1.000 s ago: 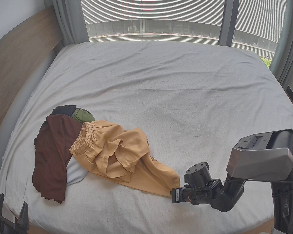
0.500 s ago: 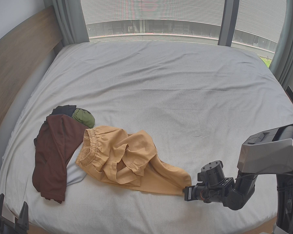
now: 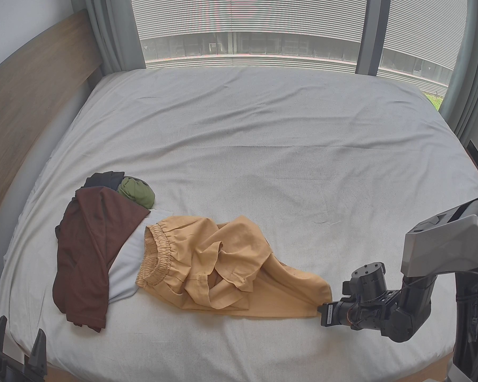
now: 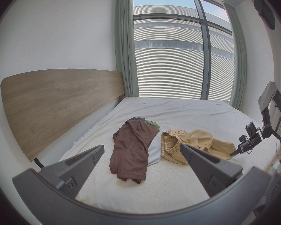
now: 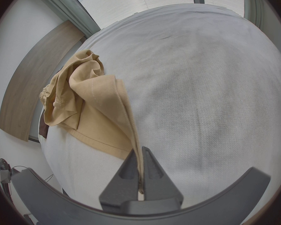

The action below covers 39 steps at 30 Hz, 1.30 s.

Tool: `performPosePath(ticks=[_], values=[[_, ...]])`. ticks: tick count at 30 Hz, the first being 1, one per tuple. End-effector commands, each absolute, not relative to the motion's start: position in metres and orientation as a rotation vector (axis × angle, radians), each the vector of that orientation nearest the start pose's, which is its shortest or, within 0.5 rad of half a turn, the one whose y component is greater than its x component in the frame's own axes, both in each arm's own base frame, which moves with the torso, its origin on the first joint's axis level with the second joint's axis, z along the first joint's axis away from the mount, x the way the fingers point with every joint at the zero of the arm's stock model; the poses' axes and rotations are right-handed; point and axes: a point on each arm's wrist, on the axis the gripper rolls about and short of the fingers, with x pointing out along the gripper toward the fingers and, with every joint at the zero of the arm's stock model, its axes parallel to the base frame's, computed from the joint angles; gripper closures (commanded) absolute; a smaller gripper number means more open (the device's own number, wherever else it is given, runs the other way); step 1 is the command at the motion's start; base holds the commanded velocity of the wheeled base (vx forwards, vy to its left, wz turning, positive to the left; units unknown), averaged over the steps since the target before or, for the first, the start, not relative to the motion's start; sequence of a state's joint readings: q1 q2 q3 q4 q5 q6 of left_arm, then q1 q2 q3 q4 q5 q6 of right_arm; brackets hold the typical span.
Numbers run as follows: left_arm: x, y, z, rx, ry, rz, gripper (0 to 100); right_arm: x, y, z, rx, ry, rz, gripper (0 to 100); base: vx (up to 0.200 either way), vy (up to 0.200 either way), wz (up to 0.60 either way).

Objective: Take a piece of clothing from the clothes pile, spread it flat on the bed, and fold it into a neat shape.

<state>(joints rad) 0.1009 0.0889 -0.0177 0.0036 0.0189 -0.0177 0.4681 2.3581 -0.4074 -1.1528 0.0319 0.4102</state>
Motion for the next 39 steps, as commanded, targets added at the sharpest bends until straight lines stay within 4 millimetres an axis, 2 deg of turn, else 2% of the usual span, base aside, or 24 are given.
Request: performPosePath(ticks=[1,15,39], values=[[-0.016,-0.001,0.077,-0.022,0.092,0.120,0,0.256,0.127,-0.054,0.206,0.880,0.292,100,0.000,0.000,0.00],[-0.016,-0.001,0.077,-0.021,0.093,0.120,0,0.263,0.095,-0.055,0.208,0.884,0.227,100,0.000,0.000,0.00],[-0.016,-0.001,0.077,-0.019,0.094,0.120,0,0.263,0.080,-0.056,0.195,0.893,0.196,100,0.000,0.000,0.00]])
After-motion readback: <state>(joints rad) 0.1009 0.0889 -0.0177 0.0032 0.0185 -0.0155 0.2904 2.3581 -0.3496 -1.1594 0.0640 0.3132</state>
